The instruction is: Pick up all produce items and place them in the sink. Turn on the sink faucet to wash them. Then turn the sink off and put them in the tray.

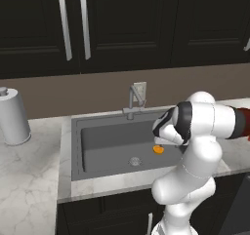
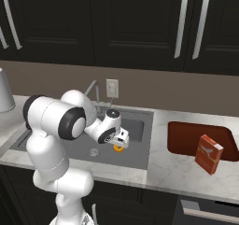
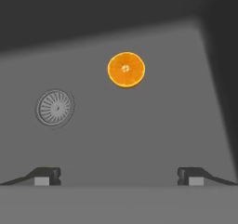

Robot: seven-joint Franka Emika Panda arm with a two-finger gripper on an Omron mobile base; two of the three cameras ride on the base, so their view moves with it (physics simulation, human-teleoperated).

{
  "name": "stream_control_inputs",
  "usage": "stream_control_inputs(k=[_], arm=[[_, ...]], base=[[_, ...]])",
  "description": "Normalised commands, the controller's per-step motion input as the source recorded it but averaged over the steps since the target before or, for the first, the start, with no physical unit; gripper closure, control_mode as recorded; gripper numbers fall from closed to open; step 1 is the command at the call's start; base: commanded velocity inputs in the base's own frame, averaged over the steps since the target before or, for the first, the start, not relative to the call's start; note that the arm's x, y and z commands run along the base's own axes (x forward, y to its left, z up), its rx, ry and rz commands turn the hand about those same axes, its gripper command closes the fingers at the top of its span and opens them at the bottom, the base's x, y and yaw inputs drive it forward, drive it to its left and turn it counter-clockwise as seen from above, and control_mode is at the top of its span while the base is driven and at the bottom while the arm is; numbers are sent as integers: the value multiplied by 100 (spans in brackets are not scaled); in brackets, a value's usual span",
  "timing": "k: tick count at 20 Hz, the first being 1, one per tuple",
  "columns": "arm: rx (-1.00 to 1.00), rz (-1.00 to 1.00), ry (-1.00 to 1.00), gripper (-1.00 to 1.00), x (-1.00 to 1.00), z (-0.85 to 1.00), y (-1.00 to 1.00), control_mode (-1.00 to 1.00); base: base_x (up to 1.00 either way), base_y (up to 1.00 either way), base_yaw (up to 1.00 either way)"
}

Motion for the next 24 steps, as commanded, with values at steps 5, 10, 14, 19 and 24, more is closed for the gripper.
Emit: stream_control_inputs(k=[5, 10, 14, 19, 24], arm=[[0, 0, 0, -100, 4, -5, 0, -100], [0, 0, 0, -100, 8, -11, 1, -100], [0, 0, 0, -100, 10, -12, 0, -100], [0, 0, 0, -100, 10, -13, 0, -100], [0, 0, 0, -100, 11, -12, 0, -100]], base=[[0, 0, 0], [0, 0, 0], [0, 0, 0], [0, 0, 0], [0, 0, 0]])
